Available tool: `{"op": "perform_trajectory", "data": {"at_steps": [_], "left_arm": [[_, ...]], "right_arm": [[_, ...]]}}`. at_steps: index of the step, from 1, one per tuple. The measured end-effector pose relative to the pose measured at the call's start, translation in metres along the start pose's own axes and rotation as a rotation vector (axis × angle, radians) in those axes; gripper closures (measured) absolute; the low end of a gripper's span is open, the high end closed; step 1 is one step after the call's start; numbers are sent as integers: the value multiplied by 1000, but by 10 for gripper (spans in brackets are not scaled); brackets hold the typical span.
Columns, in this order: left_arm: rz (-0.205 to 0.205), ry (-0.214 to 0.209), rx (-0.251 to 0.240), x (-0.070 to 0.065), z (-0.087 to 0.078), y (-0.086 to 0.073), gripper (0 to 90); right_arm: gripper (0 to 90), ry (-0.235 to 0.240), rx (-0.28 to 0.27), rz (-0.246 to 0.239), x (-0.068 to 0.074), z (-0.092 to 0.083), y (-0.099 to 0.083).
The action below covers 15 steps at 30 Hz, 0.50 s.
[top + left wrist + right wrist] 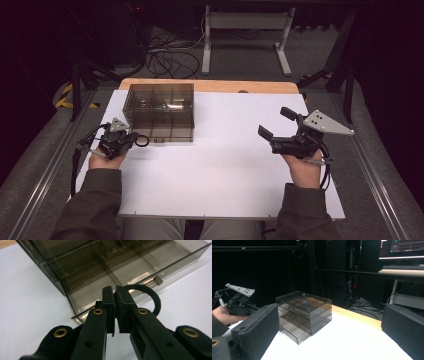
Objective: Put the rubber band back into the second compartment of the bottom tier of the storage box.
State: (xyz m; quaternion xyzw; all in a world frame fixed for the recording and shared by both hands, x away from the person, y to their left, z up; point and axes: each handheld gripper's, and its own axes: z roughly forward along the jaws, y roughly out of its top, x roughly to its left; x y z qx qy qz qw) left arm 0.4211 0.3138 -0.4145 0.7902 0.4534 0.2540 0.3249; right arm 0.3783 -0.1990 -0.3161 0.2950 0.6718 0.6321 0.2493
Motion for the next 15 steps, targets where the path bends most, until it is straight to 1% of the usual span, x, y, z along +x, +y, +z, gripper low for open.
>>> {"op": "perform_trajectory", "data": {"at_steps": [6,7,8,11,12,13,14,15], "left_arm": [[-2,1,-13,-3,3,7,858],[6,5,-16,-3,4,9,857],[-2,3,-17,-4,5,10,857],[3,0,-21,-6,7,13,857],[8,2,-21,-6,8,15,857],[3,-3,-22,-7,10,16,857],[14,1,-17,-8,11,17,857],[13,5,-13,-10,14,18,857]], "right_arm": [[25,1,-1,-2,1,0,0],[25,2,-1,-1,1,0,0],[25,2,-1,-2,1,0,0],[25,1,-3,-3,1,0,1],[26,2,-6,-2,0,0,1],[26,2,-7,0,0,-1,1],[26,0,-6,2,0,-1,1],[26,-1,-7,2,0,-1,1]]}}
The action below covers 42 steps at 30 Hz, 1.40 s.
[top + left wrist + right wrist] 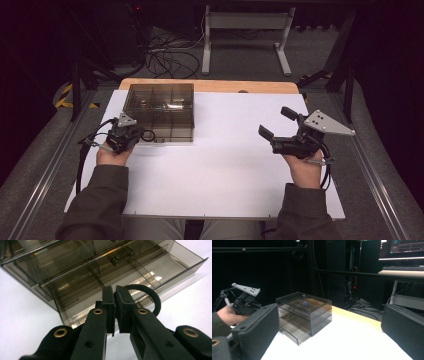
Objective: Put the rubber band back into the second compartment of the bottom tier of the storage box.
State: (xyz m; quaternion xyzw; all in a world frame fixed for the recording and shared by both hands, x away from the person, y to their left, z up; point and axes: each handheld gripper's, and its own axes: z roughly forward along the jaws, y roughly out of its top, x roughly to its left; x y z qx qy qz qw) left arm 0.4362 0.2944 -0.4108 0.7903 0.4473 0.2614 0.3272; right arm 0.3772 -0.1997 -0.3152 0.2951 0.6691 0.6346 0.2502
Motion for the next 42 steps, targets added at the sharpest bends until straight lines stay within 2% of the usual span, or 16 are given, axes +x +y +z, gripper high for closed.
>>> {"op": "perform_trajectory", "data": {"at_steps": [1,3,8,18,19,25,30,33,35,42], "left_arm": [[19,6,3,-1,2,2,857],[26,9,13,-2,6,4,857],[21,13,14,-2,12,9,857],[-13,20,-2,-3,21,12,857],[-3,26,-6,-2,22,13,857],[-2,31,-12,-6,28,17,857],[-19,27,-6,-7,33,17,857],[-9,36,-3,-7,36,17,857],[-20,34,0,-9,38,16,857],[-25,37,22,-13,47,15,857]], "right_arm": [[26,0,-1,0,0,0,0],[26,4,1,-3,0,1,0],[28,11,9,-8,2,3,-1],[29,4,-3,-2,0,-1,0],[28,5,-3,-2,0,-1,0],[29,5,-5,-3,0,-1,0],[29,3,-8,-1,0,-2,1],[29,3,-8,-1,0,-2,1],[29,0,-12,2,-1,-2,1],[29,-2,-14,2,-1,-3,1]]}}
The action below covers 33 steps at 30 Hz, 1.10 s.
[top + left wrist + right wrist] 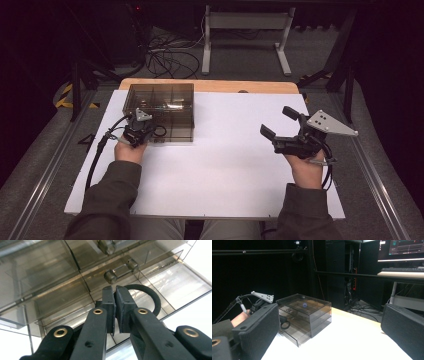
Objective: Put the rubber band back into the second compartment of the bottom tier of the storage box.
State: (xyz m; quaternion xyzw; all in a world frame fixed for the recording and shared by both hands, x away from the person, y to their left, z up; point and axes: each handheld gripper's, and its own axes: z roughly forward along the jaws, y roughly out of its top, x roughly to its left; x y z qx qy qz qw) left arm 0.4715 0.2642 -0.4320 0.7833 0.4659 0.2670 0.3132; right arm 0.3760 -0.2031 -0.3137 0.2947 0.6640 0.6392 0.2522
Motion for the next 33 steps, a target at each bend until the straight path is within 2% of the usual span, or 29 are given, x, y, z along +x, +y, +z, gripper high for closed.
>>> {"op": "perform_trajectory", "data": {"at_steps": [3,10,17,23,33], "left_arm": [[10,5,6,-1,3,0,857],[0,-1,25,-4,10,-2,856],[4,5,24,-3,12,-2,855],[-26,-17,24,-2,14,-2,853],[-40,-31,29,-2,17,-2,852]], "right_arm": [[29,-3,0,4,0,0,0],[29,-5,-3,6,-1,-1,0],[29,-3,-3,4,-1,-1,0],[29,-1,-4,3,-1,0,0],[29,-1,-5,3,-1,0,0]]}}
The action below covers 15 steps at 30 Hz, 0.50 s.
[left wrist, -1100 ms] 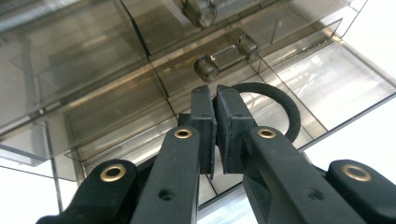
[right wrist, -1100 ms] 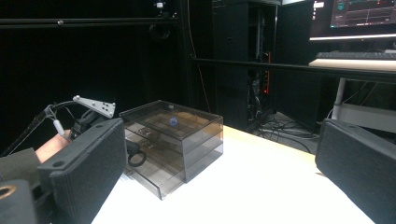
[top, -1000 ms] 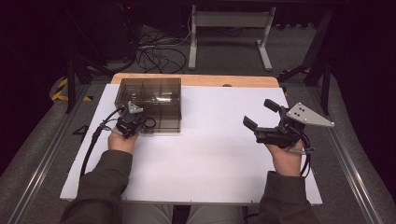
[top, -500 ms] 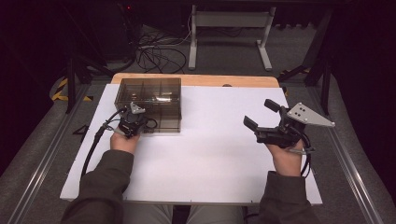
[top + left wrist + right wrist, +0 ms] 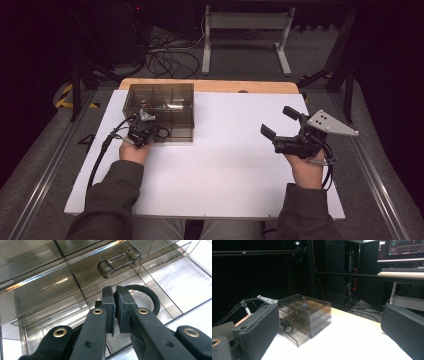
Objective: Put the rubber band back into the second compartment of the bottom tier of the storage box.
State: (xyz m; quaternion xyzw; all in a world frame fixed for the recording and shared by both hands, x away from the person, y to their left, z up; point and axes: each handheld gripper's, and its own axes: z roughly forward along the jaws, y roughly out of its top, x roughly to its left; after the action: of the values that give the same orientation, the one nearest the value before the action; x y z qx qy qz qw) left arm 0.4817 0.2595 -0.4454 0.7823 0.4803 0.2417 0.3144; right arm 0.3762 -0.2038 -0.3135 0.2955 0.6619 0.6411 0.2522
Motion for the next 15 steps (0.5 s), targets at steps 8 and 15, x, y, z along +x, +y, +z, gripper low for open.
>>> {"op": "perform_trajectory", "data": {"at_steps": [8,15], "left_arm": [[-10,-2,-1,0,2,0,848],[-12,-8,3,1,2,0,841]], "right_arm": [[29,0,0,0,0,0,0],[29,0,0,1,0,0,0]]}}
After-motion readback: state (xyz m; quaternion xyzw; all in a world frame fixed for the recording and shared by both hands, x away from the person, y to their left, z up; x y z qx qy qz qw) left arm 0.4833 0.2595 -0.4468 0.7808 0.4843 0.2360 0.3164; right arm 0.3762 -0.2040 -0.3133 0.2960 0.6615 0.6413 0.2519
